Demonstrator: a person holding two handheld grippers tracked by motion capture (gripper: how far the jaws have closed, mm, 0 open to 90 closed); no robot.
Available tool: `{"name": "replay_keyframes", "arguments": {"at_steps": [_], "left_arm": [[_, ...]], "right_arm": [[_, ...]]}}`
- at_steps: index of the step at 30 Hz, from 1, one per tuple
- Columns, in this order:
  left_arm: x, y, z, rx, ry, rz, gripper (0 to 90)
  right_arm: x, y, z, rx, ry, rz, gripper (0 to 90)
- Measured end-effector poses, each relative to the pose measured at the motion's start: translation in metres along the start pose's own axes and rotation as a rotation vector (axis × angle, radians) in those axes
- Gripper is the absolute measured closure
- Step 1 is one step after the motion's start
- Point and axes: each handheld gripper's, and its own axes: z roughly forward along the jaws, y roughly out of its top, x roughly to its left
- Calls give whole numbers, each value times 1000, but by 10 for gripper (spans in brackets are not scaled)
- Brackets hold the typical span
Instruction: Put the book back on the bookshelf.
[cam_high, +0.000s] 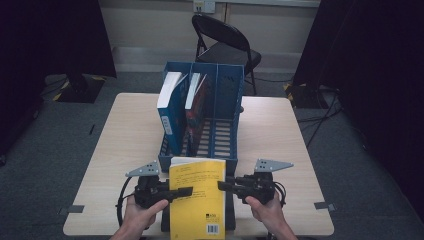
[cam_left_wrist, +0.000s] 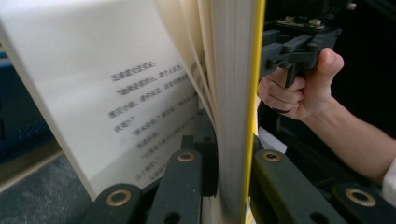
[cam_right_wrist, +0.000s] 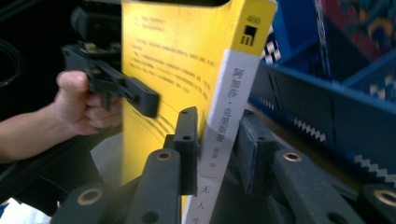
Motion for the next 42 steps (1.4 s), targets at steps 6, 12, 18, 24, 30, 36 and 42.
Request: {"name": "replay_keyframes", "arguments": {"at_steps": [6,12,18,24,30,36,42], "left_arm": [[-4,12,-3,-23,9,45,843],[-12,32,-6,-85,30,118,844],[-13,25,-2,-74,36,149,830],[-15,25,-1,-64,-1,176,823],[-21,25,-1,-62,14,202,783],[-9,27,-17,-90,52,166,667],[0,24,-25,-107,101,167,590]], "right_arm": [[4,19,-2,-22,-5,-59,731],[13,38,-9,-92,-30,-142,762],[16,34,-11,-74,-27,-183,761],[17,32,-11,-42,6,-192,724],[23,30,8,7,27,-230,723],[25,31,4,6,16,-255,755],[23,34,5,-9,2,-270,756]]}}
